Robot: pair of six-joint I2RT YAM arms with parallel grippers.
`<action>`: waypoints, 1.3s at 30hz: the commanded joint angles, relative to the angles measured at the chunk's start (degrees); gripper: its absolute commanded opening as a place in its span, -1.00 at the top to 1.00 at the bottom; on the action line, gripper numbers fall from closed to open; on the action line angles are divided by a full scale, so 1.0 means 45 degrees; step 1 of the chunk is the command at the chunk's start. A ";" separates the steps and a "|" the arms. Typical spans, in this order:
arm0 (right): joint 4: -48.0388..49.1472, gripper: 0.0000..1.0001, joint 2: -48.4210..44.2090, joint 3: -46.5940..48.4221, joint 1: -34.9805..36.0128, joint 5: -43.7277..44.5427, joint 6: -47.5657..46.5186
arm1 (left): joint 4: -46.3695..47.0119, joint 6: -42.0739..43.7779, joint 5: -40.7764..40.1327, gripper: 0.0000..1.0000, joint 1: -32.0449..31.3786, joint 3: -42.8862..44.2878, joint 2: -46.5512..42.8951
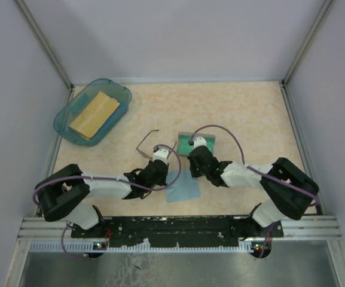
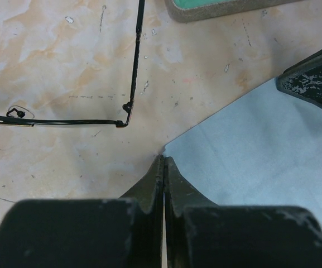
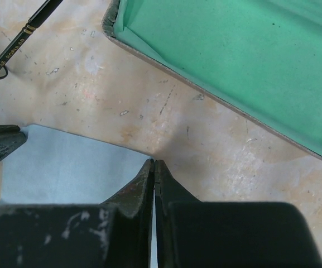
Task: Organize the sunglasses
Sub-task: Fold the glasses cleaning cloth at the center of the board.
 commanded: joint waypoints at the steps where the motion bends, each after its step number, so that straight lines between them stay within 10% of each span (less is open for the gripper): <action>1: 0.0798 1.00 -0.0217 -0.0041 0.0150 0.0428 0.0055 | 0.0093 0.0451 -0.0122 1.00 -0.0082 -0.0051 -0.0287; 39: 0.1173 1.00 -0.3728 -0.1935 0.0150 -0.0709 -0.0569 | 0.1721 0.1555 0.1416 1.00 -0.0501 -0.1340 -0.2152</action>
